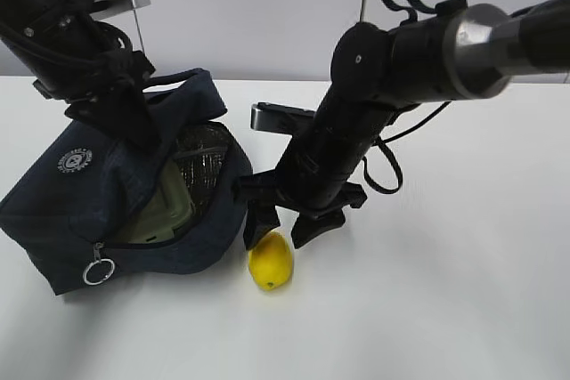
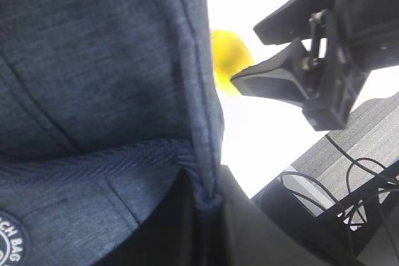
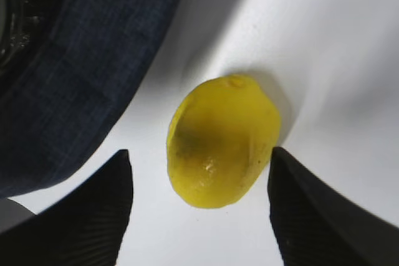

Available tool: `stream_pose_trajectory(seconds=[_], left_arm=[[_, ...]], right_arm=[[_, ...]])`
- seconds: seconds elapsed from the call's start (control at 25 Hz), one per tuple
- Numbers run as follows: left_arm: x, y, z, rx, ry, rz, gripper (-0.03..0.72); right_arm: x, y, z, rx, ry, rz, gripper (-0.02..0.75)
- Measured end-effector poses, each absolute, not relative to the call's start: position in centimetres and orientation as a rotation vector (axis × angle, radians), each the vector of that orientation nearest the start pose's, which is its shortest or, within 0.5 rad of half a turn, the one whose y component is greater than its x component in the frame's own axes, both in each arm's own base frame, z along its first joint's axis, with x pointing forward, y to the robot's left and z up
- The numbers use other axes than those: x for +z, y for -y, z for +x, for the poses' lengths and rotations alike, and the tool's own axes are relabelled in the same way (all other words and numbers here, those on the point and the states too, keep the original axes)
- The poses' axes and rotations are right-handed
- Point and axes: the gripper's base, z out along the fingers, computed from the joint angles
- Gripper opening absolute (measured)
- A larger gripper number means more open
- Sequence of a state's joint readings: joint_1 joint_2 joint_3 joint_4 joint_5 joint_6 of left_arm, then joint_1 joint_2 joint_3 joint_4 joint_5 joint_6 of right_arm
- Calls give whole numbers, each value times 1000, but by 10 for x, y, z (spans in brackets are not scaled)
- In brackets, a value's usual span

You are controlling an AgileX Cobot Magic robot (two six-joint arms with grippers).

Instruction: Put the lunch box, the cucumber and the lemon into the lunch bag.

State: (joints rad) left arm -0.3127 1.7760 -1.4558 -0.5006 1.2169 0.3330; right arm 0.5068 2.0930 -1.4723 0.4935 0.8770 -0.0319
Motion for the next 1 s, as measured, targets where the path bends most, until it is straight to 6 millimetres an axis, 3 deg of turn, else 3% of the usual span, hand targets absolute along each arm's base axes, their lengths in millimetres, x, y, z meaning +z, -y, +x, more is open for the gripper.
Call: stream_pose_trajectory(seconds=[0.36,0.64,1.0], left_arm=[[274,148,328,-691,-2846,733,5],[274,147,328,-685,-2847,736,5],[274,147,328,-678,-2847,739,5]], right_arm=[[144,-236,357,665,-2971,-322,505],[120,-237,355,680,-3045,-297,501],[119,-237,353,683,-3059,-347,399]])
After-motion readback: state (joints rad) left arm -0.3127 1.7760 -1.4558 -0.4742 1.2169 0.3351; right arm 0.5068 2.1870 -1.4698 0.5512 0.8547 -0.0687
